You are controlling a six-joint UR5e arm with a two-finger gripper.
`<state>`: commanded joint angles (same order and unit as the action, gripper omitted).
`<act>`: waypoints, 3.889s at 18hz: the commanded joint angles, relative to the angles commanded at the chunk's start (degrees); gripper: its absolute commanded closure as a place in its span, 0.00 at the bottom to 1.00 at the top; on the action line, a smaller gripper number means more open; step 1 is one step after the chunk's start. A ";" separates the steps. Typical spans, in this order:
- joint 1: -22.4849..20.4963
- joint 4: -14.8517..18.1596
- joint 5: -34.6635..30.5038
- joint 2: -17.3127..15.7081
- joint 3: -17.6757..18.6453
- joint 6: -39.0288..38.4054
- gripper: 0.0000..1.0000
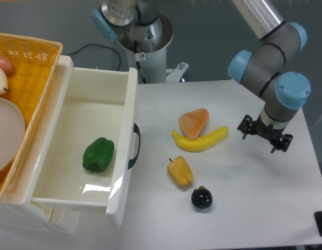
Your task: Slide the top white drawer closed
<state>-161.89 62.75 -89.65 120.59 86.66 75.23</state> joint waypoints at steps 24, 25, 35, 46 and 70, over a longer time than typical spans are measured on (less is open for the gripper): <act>6.50 -1.41 8.51 -4.74 2.10 -20.30 0.11; 6.76 -1.32 10.96 -5.70 2.89 -20.82 0.25; 12.12 4.04 21.09 -10.37 4.57 -21.18 0.57; 12.66 12.22 29.17 -11.69 4.57 -21.44 0.71; 15.64 12.57 34.19 -12.48 7.47 -32.70 0.89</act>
<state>-146.25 75.32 -55.46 108.11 94.13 42.54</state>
